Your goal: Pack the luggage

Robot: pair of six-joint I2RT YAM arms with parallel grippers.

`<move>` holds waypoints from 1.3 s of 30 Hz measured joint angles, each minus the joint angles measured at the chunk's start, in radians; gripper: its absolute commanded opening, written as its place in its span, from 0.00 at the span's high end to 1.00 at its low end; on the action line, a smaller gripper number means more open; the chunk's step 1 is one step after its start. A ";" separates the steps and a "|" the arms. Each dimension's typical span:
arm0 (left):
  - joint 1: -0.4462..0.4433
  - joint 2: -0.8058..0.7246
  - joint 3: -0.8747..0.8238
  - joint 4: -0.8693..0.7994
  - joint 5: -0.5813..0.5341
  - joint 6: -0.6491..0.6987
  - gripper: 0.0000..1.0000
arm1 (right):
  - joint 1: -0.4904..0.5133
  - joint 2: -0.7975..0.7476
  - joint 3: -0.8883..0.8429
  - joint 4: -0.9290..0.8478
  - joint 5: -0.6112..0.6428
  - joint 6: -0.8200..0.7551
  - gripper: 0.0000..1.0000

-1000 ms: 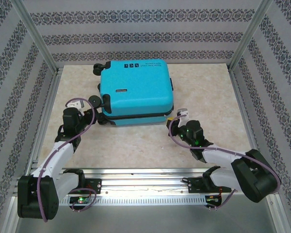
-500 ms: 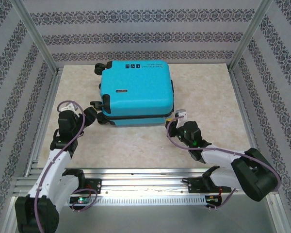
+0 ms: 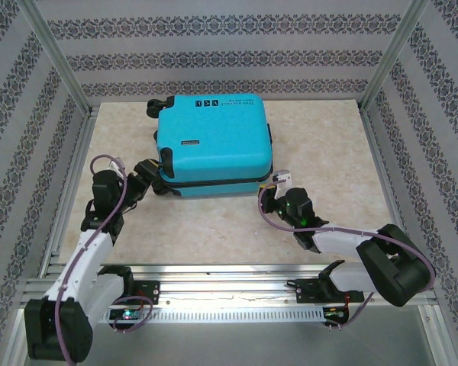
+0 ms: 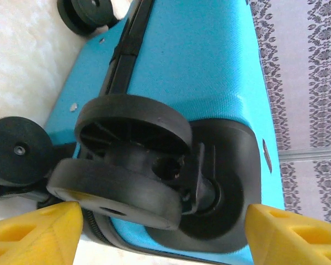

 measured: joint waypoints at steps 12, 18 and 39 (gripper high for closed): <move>0.000 0.167 0.046 0.163 0.014 -0.074 0.37 | 0.002 -0.003 0.000 -0.003 0.001 -0.004 1.00; 0.001 0.230 0.048 0.224 0.013 -0.108 0.57 | 0.002 -0.008 -0.002 -0.005 0.000 -0.007 1.00; 0.134 0.412 0.177 0.222 0.287 -0.032 0.90 | -0.117 -0.064 -0.003 -0.058 -0.083 -0.049 1.00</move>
